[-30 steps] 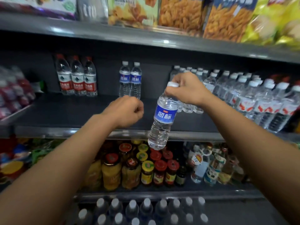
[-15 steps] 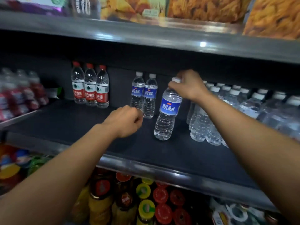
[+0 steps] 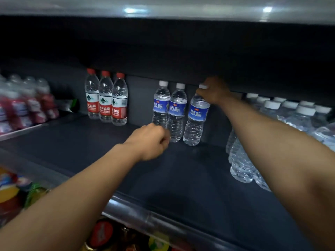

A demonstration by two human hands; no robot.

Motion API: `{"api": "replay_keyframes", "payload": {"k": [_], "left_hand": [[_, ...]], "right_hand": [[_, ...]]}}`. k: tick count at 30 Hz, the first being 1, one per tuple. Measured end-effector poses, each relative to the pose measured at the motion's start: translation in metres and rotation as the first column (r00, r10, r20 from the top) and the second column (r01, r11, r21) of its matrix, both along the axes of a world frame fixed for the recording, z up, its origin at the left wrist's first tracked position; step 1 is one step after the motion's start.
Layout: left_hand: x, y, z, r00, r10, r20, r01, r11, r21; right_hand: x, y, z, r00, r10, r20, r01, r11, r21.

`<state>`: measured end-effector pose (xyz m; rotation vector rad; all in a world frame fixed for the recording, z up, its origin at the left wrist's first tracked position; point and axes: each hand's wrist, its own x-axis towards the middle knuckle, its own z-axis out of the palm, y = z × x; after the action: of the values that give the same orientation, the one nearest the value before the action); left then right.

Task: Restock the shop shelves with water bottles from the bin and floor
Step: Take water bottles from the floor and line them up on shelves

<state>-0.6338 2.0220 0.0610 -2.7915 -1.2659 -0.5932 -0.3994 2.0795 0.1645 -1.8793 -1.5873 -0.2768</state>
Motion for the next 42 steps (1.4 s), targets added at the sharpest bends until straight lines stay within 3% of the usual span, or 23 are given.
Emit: {"api": "replay_keyframes", "payload": {"k": [11, 21, 33, 42], "left_hand": [[-0.005, 0.006, -0.001, 0.999, -0.037, 0.012, 0.037, 0.999, -0.001], [-0.025, 0.001, -0.002, 0.999, -0.036, 0.026, 0.037, 0.999, -0.028], [-0.043, -0.058, -0.008, 0.976, -0.21, 0.065, 0.215, 0.973, -0.084], [-0.071, -0.145, -0.042, 0.887, -0.459, 0.037, 0.459, 0.873, -0.168]], "right_hand": [[0.001, 0.028, -0.015, 1.0, 0.027, -0.015, -0.028, 0.999, -0.043], [-0.012, 0.006, -0.02, 0.994, -0.039, 0.099, 0.049, 0.994, -0.1], [-0.086, -0.115, -0.05, 0.998, -0.039, 0.052, 0.041, 0.998, -0.046], [-0.154, -0.272, -0.095, 0.998, -0.059, 0.004, 0.059, 0.998, 0.0]]}}
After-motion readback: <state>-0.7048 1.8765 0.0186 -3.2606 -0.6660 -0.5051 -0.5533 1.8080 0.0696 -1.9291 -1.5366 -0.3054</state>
